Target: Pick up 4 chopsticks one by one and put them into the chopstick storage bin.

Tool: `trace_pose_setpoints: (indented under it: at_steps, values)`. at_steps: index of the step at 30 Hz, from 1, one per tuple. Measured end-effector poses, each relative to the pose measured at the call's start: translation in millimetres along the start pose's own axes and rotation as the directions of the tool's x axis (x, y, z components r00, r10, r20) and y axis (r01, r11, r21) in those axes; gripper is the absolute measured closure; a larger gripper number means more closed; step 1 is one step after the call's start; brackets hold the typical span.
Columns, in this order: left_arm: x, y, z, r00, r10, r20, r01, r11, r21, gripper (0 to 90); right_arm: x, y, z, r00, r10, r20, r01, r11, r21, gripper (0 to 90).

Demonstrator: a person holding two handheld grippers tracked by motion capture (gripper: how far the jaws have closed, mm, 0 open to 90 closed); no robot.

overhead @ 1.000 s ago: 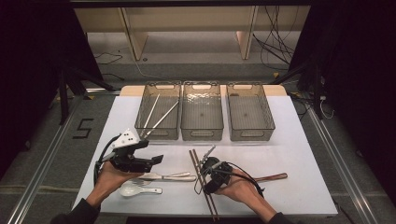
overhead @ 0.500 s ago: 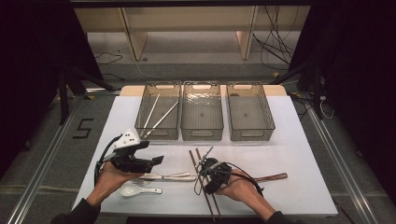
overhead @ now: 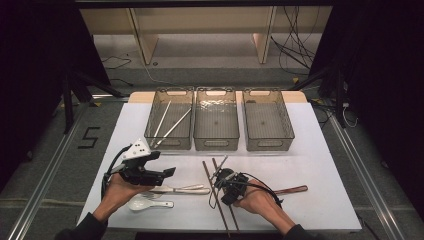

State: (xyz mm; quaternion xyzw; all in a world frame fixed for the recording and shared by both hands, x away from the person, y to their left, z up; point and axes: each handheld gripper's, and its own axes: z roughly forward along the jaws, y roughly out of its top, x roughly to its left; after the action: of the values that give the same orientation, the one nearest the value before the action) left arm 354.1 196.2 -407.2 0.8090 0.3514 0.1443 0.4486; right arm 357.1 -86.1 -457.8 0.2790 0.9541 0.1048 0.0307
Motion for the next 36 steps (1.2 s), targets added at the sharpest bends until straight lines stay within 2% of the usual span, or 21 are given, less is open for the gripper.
trace_pose_setpoints:
  at_steps: [4,6,9,19,22,29,36]
  values:
    - [-0.4,0.0,0.4,1.0000,-0.001,-0.001,0.001,1.0000,-0.001,19.6,1.1,1.9,0.4,0.9999,-0.006,0.010,0.006,1.000,0.014,66.6]
    - [-0.4,0.0,0.7,1.0000,0.001,-0.001,-0.001,1.0000,0.000,19.7,1.3,3.0,0.7,0.9999,0.013,0.011,-0.013,1.000,0.020,65.9]
    - [-0.9,0.0,0.8,1.0000,-0.001,0.000,0.001,1.0000,0.000,19.7,0.7,2.9,1.0,0.9998,0.016,0.006,-0.016,1.000,0.022,65.3]
    - [-0.5,-0.2,0.6,1.0000,-0.001,-0.007,0.001,1.0000,0.000,20.3,2.5,3.5,1.0,0.9999,-0.001,0.012,0.000,1.000,0.031,66.4]
    - [-0.7,-0.3,0.6,1.0000,0.000,-0.006,0.000,1.0000,0.000,20.3,0.8,3.2,0.7,1.0000,-0.001,0.000,0.001,0.999,0.039,69.1]
    - [-1.1,-0.1,0.7,1.0000,0.003,0.001,-0.003,1.0000,0.003,20.4,-2.8,1.7,-0.6,0.9998,0.017,-0.009,-0.017,0.998,0.054,83.6]
    - [-1.4,-0.1,1.1,1.0000,0.003,0.003,-0.003,1.0000,0.006,20.4,-4.9,1.0,-0.6,0.9996,0.025,-0.014,-0.024,0.998,0.054,85.4]
